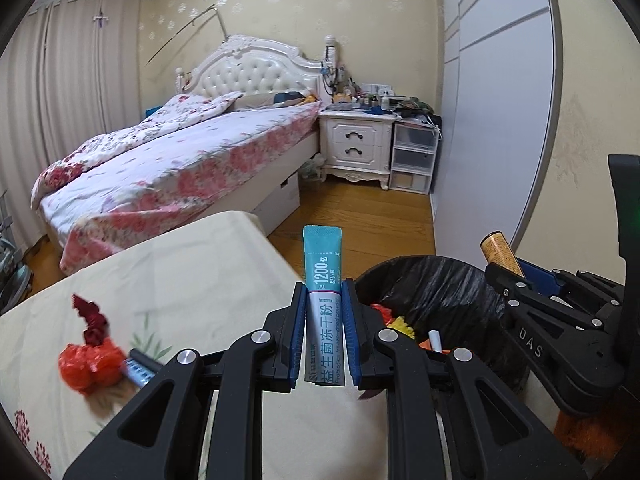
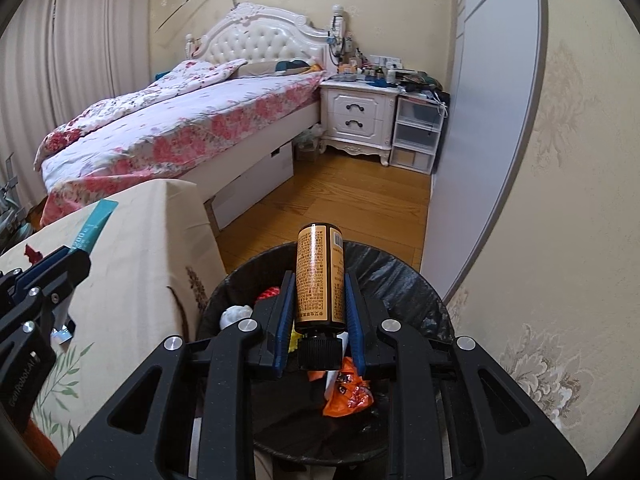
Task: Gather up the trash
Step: 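Carry the teal tube and gold bottle over the bin and open both grippers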
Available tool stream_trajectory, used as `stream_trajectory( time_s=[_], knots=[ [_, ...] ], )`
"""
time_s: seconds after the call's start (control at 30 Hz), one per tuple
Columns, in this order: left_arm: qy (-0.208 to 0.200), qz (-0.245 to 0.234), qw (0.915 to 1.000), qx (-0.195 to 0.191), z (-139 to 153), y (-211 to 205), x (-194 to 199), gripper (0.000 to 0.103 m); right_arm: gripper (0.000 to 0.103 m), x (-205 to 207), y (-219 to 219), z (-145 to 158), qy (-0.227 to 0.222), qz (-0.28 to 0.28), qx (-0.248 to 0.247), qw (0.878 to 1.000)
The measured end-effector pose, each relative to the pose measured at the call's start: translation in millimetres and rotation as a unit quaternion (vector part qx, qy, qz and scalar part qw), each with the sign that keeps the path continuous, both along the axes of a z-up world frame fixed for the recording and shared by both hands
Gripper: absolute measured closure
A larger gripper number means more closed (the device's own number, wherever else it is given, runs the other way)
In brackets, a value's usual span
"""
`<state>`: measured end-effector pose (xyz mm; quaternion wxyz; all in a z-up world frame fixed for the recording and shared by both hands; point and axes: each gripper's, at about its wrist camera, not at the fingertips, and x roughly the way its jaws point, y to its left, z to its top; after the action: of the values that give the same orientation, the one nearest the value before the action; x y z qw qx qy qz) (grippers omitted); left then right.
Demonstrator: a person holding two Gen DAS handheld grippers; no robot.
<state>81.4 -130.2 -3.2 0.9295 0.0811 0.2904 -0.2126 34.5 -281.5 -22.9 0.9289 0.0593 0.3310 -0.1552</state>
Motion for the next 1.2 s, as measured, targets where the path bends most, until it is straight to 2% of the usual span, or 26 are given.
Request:
stream_trajectory(
  time_s=[0.3,0.93,1.03,1.1,1.13,1.2],
  knots=[
    [0.004,-0.015,0.9997,0.017,-9.1,-33.1,16.1,0.084,0.080,7.4,-24.2,-12.7,0.005,-0.030,0.017,0.999],
    [0.025,-0.019,0.9987,0.041,-25.2,-54.2,31.2,0.084,0.079,14.8,-32.6,-21.7,0.012,-0.047,0.024,0.999],
    [0.029,-0.017,0.9986,0.040,-26.9,-53.7,33.1,0.080,0.077,15.1,-32.4,-21.5,0.009,-0.051,0.023,0.998],
    [0.030,-0.013,0.9987,0.040,-27.7,-52.1,33.6,0.069,0.073,14.5,-33.0,-21.1,0.007,-0.053,0.023,0.998],
    [0.030,-0.011,0.9987,0.039,-28.0,-50.7,34.4,0.061,0.066,13.6,-33.2,-20.9,0.006,-0.055,0.022,0.998],
    [0.030,-0.009,0.9988,0.037,-28.0,-49.4,34.1,0.055,0.065,12.6,-33.2,-20.9,0.004,-0.057,0.021,0.998]
  ],
)
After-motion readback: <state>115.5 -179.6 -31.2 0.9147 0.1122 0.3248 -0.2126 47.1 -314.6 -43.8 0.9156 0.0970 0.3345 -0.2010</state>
